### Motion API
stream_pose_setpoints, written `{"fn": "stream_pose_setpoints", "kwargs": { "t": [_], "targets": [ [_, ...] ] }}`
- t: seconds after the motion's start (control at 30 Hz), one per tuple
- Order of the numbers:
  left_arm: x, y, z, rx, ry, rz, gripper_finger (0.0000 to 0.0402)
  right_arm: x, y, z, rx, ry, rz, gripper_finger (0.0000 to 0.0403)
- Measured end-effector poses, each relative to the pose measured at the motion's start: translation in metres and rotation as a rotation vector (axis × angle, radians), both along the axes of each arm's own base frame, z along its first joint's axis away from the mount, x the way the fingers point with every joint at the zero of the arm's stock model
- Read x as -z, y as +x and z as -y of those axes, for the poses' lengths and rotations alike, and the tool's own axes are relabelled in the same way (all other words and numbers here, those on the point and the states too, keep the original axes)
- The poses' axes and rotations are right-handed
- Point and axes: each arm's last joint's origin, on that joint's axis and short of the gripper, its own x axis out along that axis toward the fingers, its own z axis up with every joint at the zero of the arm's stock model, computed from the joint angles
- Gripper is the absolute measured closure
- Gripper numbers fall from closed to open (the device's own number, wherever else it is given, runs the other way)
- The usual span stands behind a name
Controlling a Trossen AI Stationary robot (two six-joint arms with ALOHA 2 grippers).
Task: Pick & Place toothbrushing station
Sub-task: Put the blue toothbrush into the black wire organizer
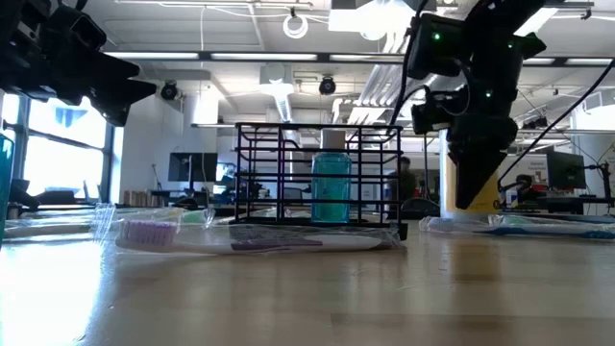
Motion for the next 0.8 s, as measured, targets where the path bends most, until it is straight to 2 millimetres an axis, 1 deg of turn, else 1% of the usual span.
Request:
{"fn": "stream_pose_setpoints", "kwargs": {
  "t": [0.1, 0.27, 0.4, 0.67, 0.73, 0.8],
  "targets": [
    [0.000, 0.000, 0.000, 0.000, 0.000, 0.000, 0.0220, 0.009, 0.002, 0.000, 0.000, -0.001, -0.016, 0.0213],
    [0.000, 0.000, 0.000, -0.001, 0.000, 0.000, 0.0220, 0.030, 0.009, 0.001, 0.001, 0.001, -0.089, 0.0213],
    [0.000, 0.000, 0.000, -0.001, 0.000, 0.000, 0.0220, 0.042, 0.011, 0.006, 0.017, 0.044, -0.133, 0.0213],
    [0.002, 0.001, 0.000, -0.002, 0.001, -0.024, 0.0220, 0.044, 0.011, 0.013, 0.042, 0.071, -0.135, 0.0213],
    [0.003, 0.002, 0.000, -0.002, 0.001, -0.036, 0.0220, 0.044, 0.011, 0.012, 0.042, 0.075, -0.135, 0.0219],
    [0.004, 0.003, 0.000, -0.001, 0.001, -0.047, 0.0220, 0.044, 0.011, 0.012, 0.045, 0.088, -0.137, 0.0233]
  ]
}}
